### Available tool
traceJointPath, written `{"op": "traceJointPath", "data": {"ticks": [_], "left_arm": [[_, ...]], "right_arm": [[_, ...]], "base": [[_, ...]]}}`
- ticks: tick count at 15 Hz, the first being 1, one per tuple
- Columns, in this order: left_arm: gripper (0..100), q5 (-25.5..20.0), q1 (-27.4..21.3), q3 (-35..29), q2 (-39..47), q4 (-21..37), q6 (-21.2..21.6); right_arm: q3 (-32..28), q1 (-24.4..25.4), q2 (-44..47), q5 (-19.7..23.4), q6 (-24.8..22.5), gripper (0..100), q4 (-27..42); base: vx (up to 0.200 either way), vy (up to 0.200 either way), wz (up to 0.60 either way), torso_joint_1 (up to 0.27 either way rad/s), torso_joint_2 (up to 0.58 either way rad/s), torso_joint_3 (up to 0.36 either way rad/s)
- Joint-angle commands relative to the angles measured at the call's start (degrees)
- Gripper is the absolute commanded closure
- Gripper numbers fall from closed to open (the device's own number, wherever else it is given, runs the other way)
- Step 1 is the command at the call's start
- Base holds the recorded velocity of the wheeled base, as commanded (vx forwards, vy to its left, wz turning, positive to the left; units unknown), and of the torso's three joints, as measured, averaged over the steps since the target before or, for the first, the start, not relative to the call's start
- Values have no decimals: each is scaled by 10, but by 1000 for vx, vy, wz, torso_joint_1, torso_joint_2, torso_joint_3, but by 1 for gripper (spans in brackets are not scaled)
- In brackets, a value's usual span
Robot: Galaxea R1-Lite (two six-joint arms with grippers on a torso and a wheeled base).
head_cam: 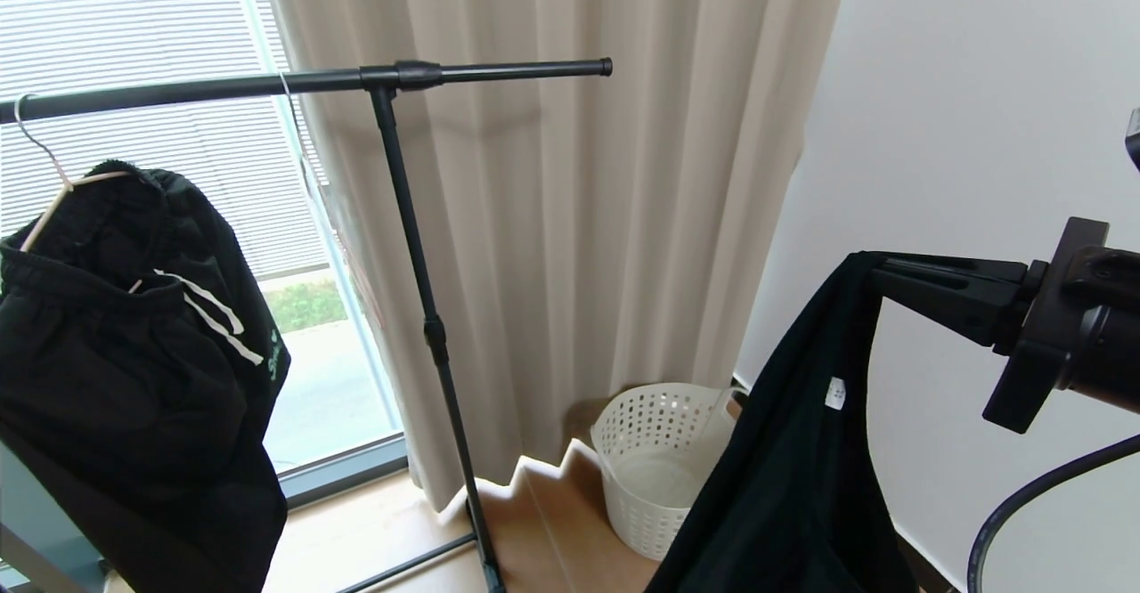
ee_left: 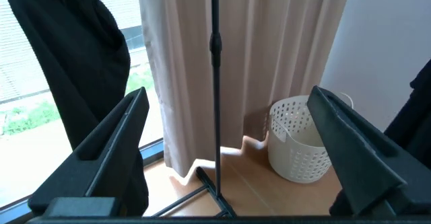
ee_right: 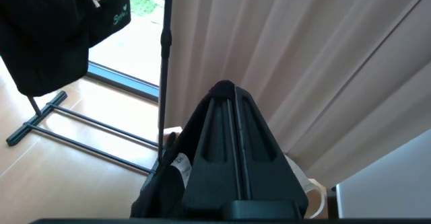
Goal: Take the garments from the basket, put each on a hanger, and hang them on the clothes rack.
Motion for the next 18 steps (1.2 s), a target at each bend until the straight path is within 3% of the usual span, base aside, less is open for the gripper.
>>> {"op": "traceJointPath", "data": {"ticks": [1, 9, 18], "left_arm": [[0, 0, 0, 0, 1, 0, 0], [0, 1, 0, 0, 1, -1, 1], [0, 1, 0, 0, 1, -1, -1]], "right_arm": [[1, 0, -1, 0, 0, 100, 0], [4, 0, -3, 0, 0, 100, 0], [18, 0, -19, 4, -7, 100, -2]], "base": [[0, 0, 0, 227, -559, -266], [0, 0, 0, 243, -567, -314], [0, 0, 0, 159, -364, -197]]}}
